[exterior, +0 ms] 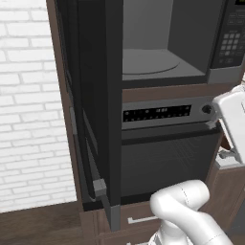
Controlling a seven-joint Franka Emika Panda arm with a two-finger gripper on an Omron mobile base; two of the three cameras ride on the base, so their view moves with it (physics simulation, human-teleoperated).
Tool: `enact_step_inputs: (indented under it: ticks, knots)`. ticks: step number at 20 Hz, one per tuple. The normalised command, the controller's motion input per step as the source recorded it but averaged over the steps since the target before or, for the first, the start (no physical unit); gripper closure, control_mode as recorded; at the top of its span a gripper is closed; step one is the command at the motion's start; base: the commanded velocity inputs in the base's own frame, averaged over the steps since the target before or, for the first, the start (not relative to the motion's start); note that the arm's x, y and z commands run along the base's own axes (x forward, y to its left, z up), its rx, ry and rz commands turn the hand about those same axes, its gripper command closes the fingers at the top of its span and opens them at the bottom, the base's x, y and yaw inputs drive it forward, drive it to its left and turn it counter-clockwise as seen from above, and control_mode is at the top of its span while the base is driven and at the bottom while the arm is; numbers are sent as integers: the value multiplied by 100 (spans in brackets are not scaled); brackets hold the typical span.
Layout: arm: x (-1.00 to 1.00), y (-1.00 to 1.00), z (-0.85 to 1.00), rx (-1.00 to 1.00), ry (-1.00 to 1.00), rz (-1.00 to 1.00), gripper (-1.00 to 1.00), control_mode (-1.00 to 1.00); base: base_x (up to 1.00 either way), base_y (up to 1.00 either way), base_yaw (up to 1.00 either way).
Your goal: Open the microwave, place the bowl with waffle inside the microwave, then close the microwave door and turn it on.
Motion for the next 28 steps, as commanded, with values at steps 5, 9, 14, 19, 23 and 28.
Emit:
enact_step_inputs:
  ticks: [5,9,14,19,23,28]
  knots:
    - [-13,-100,-71,-5,0,0,-100,-100,0,0,0]
    - [7,-100,-51,-3,1,-3,-100,-100,0,0,0]
    - [54,-100,-49,-4,1,-14,-100,-100,0,0,0]
    - [53,-100,-50,-3,1,-13,-100,-100,0,0,0]
    - [30,-100,-40,-2,1,-9,-100,-100,0,0,0]
    - [29,-96,-49,-5,-2,-9,-100,-100,0,0,0]
